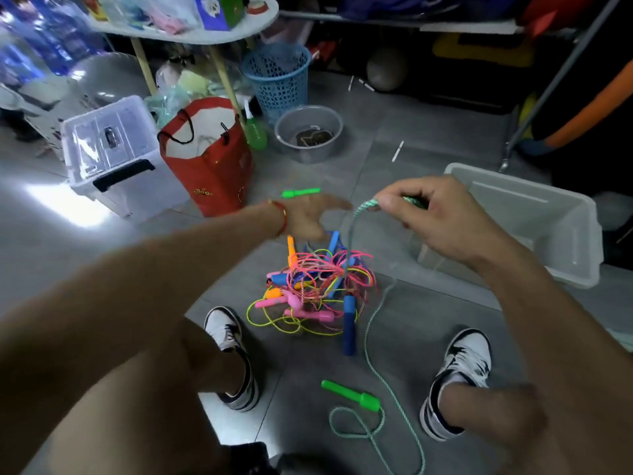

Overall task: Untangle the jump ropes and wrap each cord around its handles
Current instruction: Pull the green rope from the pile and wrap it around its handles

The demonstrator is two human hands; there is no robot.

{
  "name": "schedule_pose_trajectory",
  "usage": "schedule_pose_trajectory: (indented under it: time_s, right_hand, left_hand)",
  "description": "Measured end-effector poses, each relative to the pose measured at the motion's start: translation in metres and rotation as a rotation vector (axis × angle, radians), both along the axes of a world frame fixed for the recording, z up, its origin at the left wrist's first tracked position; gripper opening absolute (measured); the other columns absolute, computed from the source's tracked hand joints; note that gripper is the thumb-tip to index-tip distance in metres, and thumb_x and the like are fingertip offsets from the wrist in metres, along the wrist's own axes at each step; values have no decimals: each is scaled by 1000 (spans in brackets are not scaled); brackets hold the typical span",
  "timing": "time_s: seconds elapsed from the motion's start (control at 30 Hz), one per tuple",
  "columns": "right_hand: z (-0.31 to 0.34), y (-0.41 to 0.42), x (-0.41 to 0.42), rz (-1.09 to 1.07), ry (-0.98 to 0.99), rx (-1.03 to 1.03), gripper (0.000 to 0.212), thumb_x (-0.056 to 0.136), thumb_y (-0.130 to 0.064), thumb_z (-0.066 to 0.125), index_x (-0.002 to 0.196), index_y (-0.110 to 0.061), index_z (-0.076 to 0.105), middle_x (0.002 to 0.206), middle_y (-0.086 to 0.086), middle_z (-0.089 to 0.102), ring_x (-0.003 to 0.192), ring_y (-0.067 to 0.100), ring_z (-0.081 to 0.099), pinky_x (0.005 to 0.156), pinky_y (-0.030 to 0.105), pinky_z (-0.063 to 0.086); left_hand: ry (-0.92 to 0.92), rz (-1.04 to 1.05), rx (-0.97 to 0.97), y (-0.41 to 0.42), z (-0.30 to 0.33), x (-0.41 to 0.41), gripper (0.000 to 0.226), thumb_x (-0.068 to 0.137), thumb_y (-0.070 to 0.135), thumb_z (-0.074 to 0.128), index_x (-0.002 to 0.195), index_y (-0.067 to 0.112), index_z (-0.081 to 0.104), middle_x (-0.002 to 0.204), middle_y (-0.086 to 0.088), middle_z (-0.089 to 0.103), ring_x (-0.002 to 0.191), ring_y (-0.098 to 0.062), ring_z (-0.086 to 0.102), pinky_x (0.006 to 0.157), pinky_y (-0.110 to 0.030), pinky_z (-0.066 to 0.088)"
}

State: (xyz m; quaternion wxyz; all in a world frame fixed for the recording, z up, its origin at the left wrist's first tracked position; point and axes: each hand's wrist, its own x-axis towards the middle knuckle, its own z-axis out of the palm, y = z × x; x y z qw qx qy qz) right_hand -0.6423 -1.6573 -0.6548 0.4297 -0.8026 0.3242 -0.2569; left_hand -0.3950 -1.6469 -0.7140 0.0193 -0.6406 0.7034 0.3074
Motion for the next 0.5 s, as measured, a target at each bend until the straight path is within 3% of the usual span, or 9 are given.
schedule_pose_trajectory:
  time_s: [0.03, 0.1, 0.17, 0.23, 0.27, 0.3, 0.4, 0.43, 0.5]
  right_hand:
    - [4, 2, 3, 7, -42, 6, 16, 98, -21, 62, 91, -18, 77, 70, 4, 66, 65, 4, 52, 63, 25, 41]
    - [12, 5, 9, -19, -224, 72, 19, 99, -16, 60, 88, -19, 75, 69, 2, 63, 68, 11, 55, 66, 26, 44]
    - [18, 5, 10, -47, -470, 277, 20, 100, -15, 54, 86, -17, 69, 79, 2, 68, 80, 20, 62, 71, 34, 50]
    - [19, 0, 4, -70, -621, 543, 22, 103, -15, 46, 84, -13, 57, 80, 8, 66, 81, 29, 66, 75, 43, 55]
    - [17, -2, 0, -108, -581, 594, 24, 104, -15, 43, 82, -12, 52, 71, 7, 60, 71, 28, 64, 72, 45, 55]
    - [13, -5, -3, -164, -399, 517, 25, 104, -18, 44, 80, -12, 51, 65, 4, 53, 62, 24, 58, 67, 43, 52]
    - [-17, -9, -4, -134, 450, 4, 35, 96, -51, 55, 85, -19, 64, 79, -3, 65, 73, 16, 61, 72, 33, 48]
    - [-24, -4, 1, -71, 590, -30, 41, 90, -64, 56, 90, -24, 68, 86, -6, 69, 80, 14, 63, 77, 32, 50]
    - [-34, 5, 14, 57, 572, 9, 43, 85, -69, 58, 87, -28, 71, 83, -11, 70, 80, 9, 64, 78, 33, 52]
  left_hand:
    - [140, -74, 113, 12, -14, -14, 79, 77, 33, 74, 148, 38, 41, 153, 6, 44, 139, -15, 44, 115, -32, 35]
    - [287, -157, 245, 38, -52, -24, 57, 82, 54, 66, 136, 44, 51, 141, 11, 56, 131, -8, 50, 112, -42, 40]
    - [265, -92, 215, 47, -80, -13, 35, 90, 63, 51, 110, 38, 65, 113, 16, 68, 106, 3, 58, 110, -54, 38]
    - [170, 29, 86, 51, -80, -4, 37, 99, 54, 45, 88, 28, 68, 87, 15, 67, 82, 4, 54, 106, -52, 39]
    - [155, 90, 25, 50, -76, 0, 38, 103, 43, 45, 84, 20, 69, 83, 9, 67, 75, 0, 54, 98, -43, 45]
    - [191, 136, -52, 48, -68, 1, 40, 105, 35, 45, 84, 12, 70, 81, -2, 70, 69, -2, 54, 84, -35, 48]
    - [353, 138, -257, 44, -19, -12, 28, 104, 28, 50, 83, 11, 58, 66, -5, 67, 52, -3, 59, 58, -26, 46]
    - [344, 107, -312, 43, -8, -17, 21, 102, 26, 54, 86, 13, 56, 63, 0, 64, 51, -5, 60, 56, -25, 46]
    - [307, 114, -404, 46, 0, -21, 10, 96, 20, 61, 93, 13, 54, 66, 6, 61, 58, -5, 61, 57, -21, 43]
